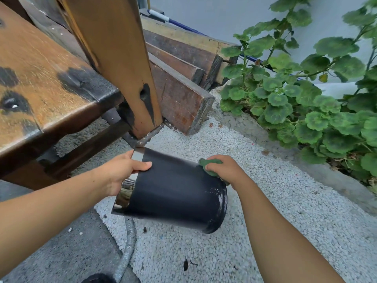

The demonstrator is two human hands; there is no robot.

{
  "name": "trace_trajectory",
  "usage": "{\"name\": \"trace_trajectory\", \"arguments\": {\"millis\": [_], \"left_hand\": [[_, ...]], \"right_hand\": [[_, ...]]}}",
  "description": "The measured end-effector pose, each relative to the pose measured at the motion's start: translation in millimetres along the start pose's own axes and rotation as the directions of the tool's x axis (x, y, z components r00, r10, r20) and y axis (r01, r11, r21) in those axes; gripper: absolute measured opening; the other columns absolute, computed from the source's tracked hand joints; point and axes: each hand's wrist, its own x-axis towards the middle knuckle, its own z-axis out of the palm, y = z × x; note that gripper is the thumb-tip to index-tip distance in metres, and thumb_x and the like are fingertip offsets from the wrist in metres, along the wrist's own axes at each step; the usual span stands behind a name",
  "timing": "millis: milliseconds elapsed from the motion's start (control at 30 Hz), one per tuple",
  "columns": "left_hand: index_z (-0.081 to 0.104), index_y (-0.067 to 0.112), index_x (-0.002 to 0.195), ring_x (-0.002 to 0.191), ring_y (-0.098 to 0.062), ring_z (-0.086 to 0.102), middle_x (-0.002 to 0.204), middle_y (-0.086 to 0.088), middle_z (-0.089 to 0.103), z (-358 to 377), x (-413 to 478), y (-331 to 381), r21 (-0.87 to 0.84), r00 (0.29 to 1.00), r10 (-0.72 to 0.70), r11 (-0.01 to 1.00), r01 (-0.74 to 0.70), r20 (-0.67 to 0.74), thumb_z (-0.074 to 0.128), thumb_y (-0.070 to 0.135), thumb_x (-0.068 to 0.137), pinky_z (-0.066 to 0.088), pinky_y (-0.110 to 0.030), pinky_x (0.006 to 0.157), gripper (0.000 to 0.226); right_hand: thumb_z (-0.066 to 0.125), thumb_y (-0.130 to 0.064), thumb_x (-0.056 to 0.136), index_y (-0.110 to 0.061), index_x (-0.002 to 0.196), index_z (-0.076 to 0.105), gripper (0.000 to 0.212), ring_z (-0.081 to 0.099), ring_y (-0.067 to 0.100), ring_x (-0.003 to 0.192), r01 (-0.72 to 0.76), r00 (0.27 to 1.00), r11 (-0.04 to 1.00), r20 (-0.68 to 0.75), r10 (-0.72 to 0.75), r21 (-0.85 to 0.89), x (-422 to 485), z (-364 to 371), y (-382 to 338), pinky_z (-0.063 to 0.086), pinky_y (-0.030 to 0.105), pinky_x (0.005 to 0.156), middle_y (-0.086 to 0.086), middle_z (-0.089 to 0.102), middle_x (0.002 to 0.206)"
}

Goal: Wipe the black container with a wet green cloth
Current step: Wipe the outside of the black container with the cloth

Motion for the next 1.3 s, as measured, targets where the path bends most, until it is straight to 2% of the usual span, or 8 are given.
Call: {"name": "trace_trajectory", "arguments": {"millis": [100,333,567,833,1000,1100,1233,1300], "left_hand": [[0.068,0.011,0.107,0.096,-0.027,0.070,0.115,-0.016,0.075,-0.9,6.1,3.9,0.040,0.999,0.010,0.999,-0.009,-0.035,0.069,0.002,0.091,0.050,-0.049,0.104,0.019],[0.069,0.013,0.098,0.078,-0.024,0.072,0.092,-0.011,0.078,-4.2,14.2,3.9,0.056,0.998,0.058,0.997,-0.056,-0.033,0.064,-0.003,0.092,0.057,-0.040,0.079,0.018],[0.069,0.017,0.092,0.061,-0.013,0.076,0.074,0.000,0.080,-7.1,20.0,4.0,0.063,0.996,0.085,0.994,-0.085,0.000,0.061,-0.004,0.093,0.056,-0.030,0.060,0.022],[0.071,0.021,0.100,0.072,-0.014,0.077,0.089,-0.003,0.081,-4.5,23.5,3.1,0.119,0.990,0.123,0.984,-0.130,0.067,0.062,-0.002,0.093,0.057,-0.033,0.066,0.026],[0.071,0.019,0.101,0.071,-0.015,0.077,0.086,-0.003,0.081,-3.5,22.8,5.6,0.119,0.991,0.124,0.984,-0.130,0.053,0.061,-0.003,0.094,0.060,-0.029,0.059,0.025],[0.070,0.016,0.104,0.074,-0.018,0.076,0.091,-0.007,0.081,-4.0,22.3,4.4,0.123,0.993,0.114,0.986,-0.115,0.021,0.062,-0.002,0.094,0.058,-0.034,0.067,0.022],[0.066,0.007,0.106,0.073,-0.019,0.073,0.093,-0.013,0.076,-7.6,23.4,7.5,0.128,0.998,0.052,0.991,-0.047,-0.035,0.063,0.004,0.096,0.055,-0.030,0.065,0.011],[0.065,0.009,0.096,0.074,-0.014,0.071,0.086,-0.006,0.073,-12.0,21.3,15.8,0.131,0.996,0.078,0.989,-0.072,-0.042,0.064,0.011,0.096,0.052,-0.022,0.067,0.002]], "right_hand": [[0.069,-0.023,0.080,-0.019,0.093,0.076,0.015,0.058,0.018,0.069,-0.014,1.000,0.999,0.017,0.014,-0.049,4.6,-1.0,-8.9,0.042,0.027,0.062,0.000,0.066,0.079],[0.072,-0.028,0.080,-0.031,0.104,0.074,0.024,0.066,0.016,0.094,0.053,0.996,0.997,-0.071,-0.048,0.058,-27.3,8.5,11.9,0.047,0.026,0.072,-0.004,0.070,0.104],[0.068,-0.030,0.086,-0.033,0.122,0.066,0.037,0.057,-0.001,0.102,0.165,0.951,0.986,-0.260,-0.169,-0.038,-66.9,35.0,29.4,0.044,0.021,0.081,-0.013,0.056,0.119],[0.069,-0.023,0.088,-0.029,0.130,0.062,0.043,0.051,-0.001,0.121,0.193,0.878,0.981,-0.446,-0.172,0.002,-106.0,67.0,53.7,0.045,0.023,0.101,-0.020,0.050,0.132],[0.071,-0.021,0.086,-0.034,0.127,0.061,0.045,0.045,-0.011,0.124,0.225,0.839,0.974,-0.508,-0.195,-0.004,-129.6,90.3,64.2,0.037,0.006,0.093,-0.025,0.044,0.134],[0.072,-0.017,0.084,-0.033,0.127,0.061,0.047,0.046,-0.007,0.124,0.219,0.820,0.975,-0.536,-0.201,-0.031,-137.8,101.0,65.8,0.035,0.003,0.094,-0.024,0.042,0.133],[0.073,-0.016,0.085,-0.029,0.129,0.063,0.047,0.052,-0.004,0.118,0.206,0.862,0.978,-0.474,-0.180,0.004,-127.4,81.9,49.3,0.043,0.013,0.097,-0.022,0.047,0.130],[0.072,-0.019,0.084,-0.032,0.126,0.064,0.044,0.056,-0.008,0.106,0.178,0.904,0.984,-0.395,-0.164,-0.003,-116.0,58.7,31.2,0.044,0.013,0.087,-0.020,0.053,0.122]]}}
